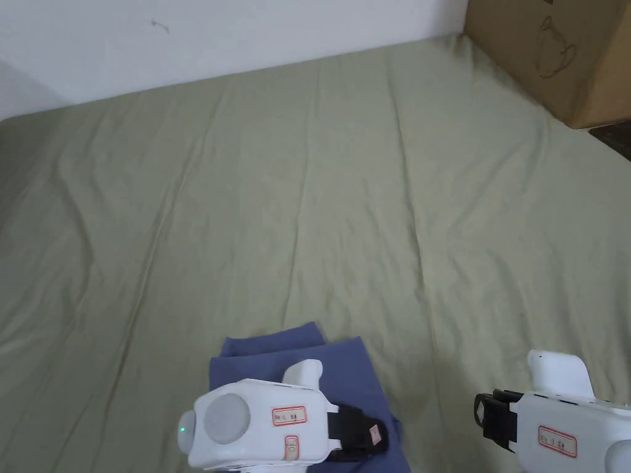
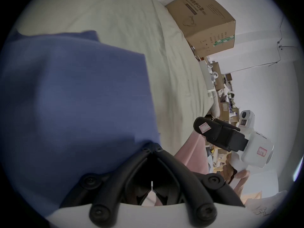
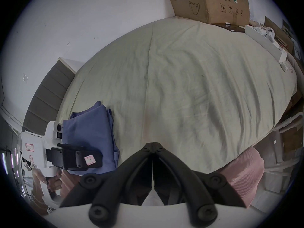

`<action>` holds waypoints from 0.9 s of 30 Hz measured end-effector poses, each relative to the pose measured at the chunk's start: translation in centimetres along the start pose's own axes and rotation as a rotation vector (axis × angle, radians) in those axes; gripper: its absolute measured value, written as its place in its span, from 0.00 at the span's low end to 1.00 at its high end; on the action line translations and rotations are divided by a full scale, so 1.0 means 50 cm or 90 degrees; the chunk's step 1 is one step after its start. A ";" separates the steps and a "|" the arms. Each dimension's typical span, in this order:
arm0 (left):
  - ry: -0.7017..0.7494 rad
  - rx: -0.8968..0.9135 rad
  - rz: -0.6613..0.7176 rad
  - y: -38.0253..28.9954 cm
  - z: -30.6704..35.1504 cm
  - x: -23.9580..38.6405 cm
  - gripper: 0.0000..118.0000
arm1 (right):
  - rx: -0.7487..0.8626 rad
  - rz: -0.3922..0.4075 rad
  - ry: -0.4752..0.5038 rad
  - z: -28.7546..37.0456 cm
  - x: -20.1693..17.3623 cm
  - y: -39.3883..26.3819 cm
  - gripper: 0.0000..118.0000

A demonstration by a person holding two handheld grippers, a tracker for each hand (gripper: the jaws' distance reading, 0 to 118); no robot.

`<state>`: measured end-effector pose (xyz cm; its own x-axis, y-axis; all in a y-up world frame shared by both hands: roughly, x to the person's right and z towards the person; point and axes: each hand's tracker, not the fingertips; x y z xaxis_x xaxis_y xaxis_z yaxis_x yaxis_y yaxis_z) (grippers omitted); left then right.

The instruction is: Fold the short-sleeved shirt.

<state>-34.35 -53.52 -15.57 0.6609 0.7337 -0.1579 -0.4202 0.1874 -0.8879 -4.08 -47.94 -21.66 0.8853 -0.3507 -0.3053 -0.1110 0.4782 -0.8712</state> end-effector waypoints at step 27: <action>-0.001 0.279 0.178 -0.149 0.393 -0.245 0.00 | -0.103 0.164 0.108 -0.138 -0.271 0.022 0.00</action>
<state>-51.55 -51.04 1.46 0.4852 0.7954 -0.3631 -0.8022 0.2396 -0.5469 -19.32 -48.19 -21.11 0.7325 -0.3712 -0.5706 -0.4032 0.4387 -0.8031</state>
